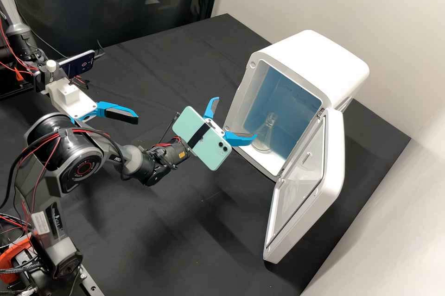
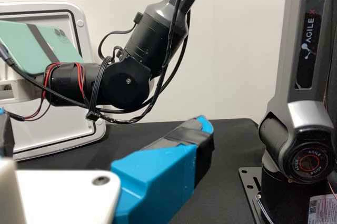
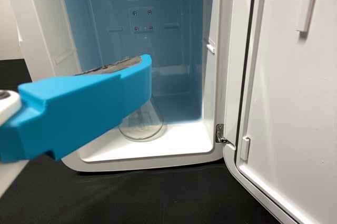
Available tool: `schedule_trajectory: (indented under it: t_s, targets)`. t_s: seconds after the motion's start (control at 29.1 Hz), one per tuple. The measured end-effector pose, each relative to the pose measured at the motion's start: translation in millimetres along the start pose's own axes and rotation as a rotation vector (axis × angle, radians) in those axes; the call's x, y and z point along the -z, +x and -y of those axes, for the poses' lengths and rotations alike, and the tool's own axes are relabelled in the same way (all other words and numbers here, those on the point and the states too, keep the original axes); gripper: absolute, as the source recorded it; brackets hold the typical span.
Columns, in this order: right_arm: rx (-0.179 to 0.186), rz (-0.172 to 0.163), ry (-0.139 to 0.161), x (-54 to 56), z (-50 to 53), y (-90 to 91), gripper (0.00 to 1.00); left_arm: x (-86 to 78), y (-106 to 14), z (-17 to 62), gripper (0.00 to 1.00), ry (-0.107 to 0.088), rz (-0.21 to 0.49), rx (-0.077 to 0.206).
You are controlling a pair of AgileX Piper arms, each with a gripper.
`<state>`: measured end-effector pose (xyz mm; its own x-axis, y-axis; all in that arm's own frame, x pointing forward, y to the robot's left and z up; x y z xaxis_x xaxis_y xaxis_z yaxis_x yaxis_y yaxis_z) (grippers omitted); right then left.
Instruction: Take the flask out of the incubator
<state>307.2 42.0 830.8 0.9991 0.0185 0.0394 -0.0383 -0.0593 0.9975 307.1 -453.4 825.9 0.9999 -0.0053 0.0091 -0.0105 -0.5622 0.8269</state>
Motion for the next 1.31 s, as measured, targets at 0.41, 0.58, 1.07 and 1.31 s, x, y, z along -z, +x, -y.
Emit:
schedule_trajectory:
  t_s: [0.41, 0.58, 1.07, 1.31]
  targets:
    - [0.0, 0.0, 0.0, 0.0, 0.0, 0.0, 1.0, 0.0, 0.0, 0.0, 1.0, 0.0, 0.0, 0.0]
    - [0.0, 0.0, 0.0, 0.0, 0.0, 0.0, 1.0, 0.7, 0.6, 2.0, 1.0, 0.021, -0.017, 0.004]
    - [0.0, 0.0, 0.0, 0.0, 0.0, 0.0, 1.0, 4.9, 1.0, 20.1, 1.0, 0.054, -0.039, 0.052]
    - [0.0, 0.0, 0.0, 0.0, 0.0, 0.0, 1.0, 42.8, -8.5, 46.2, 1.0, 0.031, -0.144, 0.145]
